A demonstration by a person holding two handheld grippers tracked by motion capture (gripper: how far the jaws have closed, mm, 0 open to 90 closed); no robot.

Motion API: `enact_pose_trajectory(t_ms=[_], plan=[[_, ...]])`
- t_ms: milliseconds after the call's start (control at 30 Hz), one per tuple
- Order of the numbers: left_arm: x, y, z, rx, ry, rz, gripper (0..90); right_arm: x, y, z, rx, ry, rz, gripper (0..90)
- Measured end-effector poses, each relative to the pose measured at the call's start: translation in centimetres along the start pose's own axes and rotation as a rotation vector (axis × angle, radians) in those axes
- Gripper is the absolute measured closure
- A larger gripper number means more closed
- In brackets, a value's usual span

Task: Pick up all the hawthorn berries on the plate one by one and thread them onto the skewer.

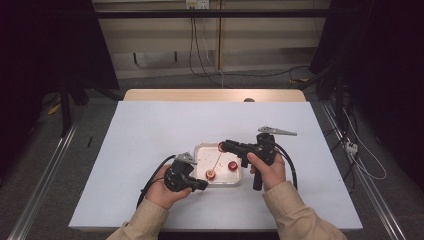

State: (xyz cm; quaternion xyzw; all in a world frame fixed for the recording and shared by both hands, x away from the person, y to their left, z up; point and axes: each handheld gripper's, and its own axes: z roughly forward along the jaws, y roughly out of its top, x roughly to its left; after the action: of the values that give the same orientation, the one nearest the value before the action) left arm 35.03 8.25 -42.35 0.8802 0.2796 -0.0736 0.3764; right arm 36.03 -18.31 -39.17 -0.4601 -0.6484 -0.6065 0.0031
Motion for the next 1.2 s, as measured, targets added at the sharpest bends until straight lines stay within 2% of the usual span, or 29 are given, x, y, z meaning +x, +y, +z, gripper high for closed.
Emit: enact_pose_trajectory(t_ms=[433, 733, 900, 967, 1000, 1100, 1200], plan=[[0.1, 0.1, -0.3, -0.009, -0.002, -0.003, 89.7, -0.2, -0.1, -0.3, 0.001, -0.009, -0.001, 72.0], [-0.2, 0.2, -0.1, 0.027, 0.007, 0.012, 89.8, -0.3, -0.2, -0.1, 0.013, -0.005, 0.002, 72.0], [-0.1, 0.1, 0.0, 0.034, 0.004, -0.01, 89.8, -0.1, -0.4, 0.1, 0.033, 0.008, -0.01, 72.0], [-0.1, 0.2, -0.1, 0.019, -0.005, -0.016, 89.8, 0.0, -0.5, 0.2, 0.05, 0.001, -0.022, 72.0], [-0.1, 0.3, -0.2, 0.013, 0.006, -0.014, 89.8, 0.0, -0.6, 0.4, 0.057, 0.004, -0.026, 72.0], [-0.1, 0.3, -0.3, -0.013, 0.009, -0.027, 89.9, 0.2, -0.9, 0.7, 0.051, 0.011, -0.024, 72.0], [-0.1, 0.2, -0.2, -0.018, 0.014, -0.04, 89.9, 0.3, -0.9, 0.8, 0.039, 0.009, -0.029, 72.1]])
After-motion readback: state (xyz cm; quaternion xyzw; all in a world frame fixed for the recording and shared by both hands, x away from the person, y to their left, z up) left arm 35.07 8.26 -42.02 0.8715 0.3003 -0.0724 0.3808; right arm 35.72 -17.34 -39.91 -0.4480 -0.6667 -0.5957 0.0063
